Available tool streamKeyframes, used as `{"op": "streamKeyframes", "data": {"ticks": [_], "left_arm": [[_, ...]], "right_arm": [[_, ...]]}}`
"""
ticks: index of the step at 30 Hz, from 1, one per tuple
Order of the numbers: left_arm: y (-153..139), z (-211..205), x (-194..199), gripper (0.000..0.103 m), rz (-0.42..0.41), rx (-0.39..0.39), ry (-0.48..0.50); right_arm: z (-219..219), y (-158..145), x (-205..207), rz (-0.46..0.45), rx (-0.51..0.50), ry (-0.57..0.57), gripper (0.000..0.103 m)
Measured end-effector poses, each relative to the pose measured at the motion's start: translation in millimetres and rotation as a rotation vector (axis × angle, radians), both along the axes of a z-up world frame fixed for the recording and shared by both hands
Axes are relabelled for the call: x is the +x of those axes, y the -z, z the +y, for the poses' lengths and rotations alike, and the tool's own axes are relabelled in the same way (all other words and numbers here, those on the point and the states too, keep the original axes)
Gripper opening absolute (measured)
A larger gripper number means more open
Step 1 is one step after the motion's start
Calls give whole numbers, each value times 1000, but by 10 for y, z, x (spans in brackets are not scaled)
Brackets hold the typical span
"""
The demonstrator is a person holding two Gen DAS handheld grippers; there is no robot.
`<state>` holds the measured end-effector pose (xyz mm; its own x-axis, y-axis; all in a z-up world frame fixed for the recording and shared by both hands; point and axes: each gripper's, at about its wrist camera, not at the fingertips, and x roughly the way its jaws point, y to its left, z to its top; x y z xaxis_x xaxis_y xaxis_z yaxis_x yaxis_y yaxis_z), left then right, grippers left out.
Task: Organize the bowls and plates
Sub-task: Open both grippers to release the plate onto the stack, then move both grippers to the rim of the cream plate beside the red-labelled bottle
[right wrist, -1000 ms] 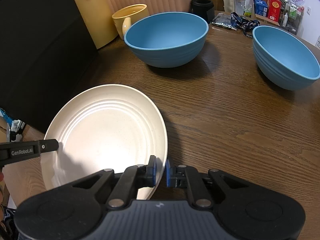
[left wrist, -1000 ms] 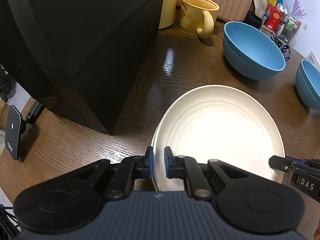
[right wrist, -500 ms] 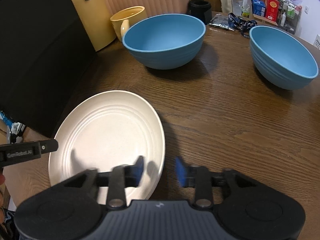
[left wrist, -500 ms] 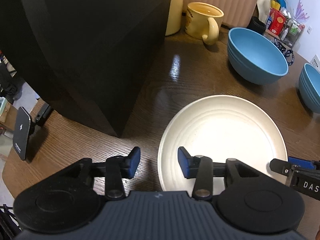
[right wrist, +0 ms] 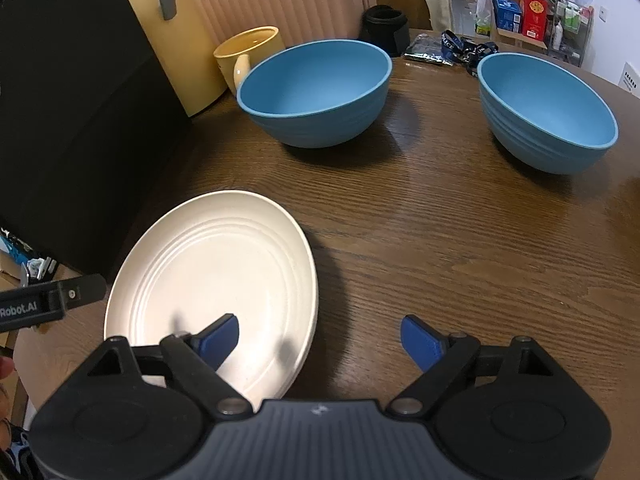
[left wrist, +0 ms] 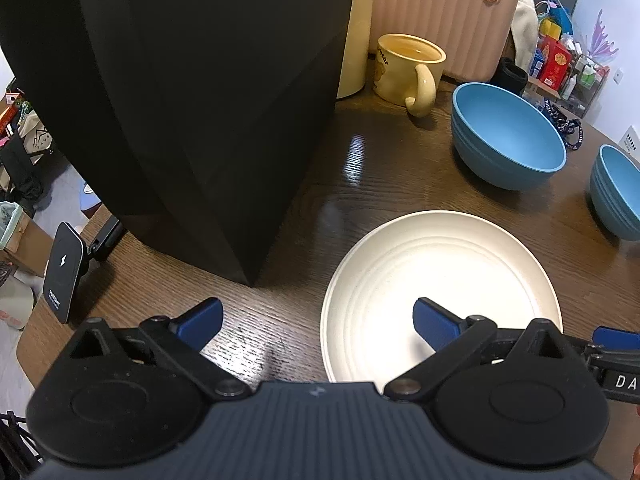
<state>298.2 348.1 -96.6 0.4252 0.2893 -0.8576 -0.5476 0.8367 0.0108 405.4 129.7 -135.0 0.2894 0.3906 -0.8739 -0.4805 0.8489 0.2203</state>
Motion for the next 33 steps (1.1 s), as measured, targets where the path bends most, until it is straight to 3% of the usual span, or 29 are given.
{"op": "streamKeyframes", "data": {"ticks": [13,33], "left_arm": [[-172,-279,27,103,-40,5,48],[-365,-1282,424,103,-81,0,243]], "right_arm": [[-338,-146,-47,-31,22,61,97],[-1526,-312,-34,-82,43,270,103]]}}
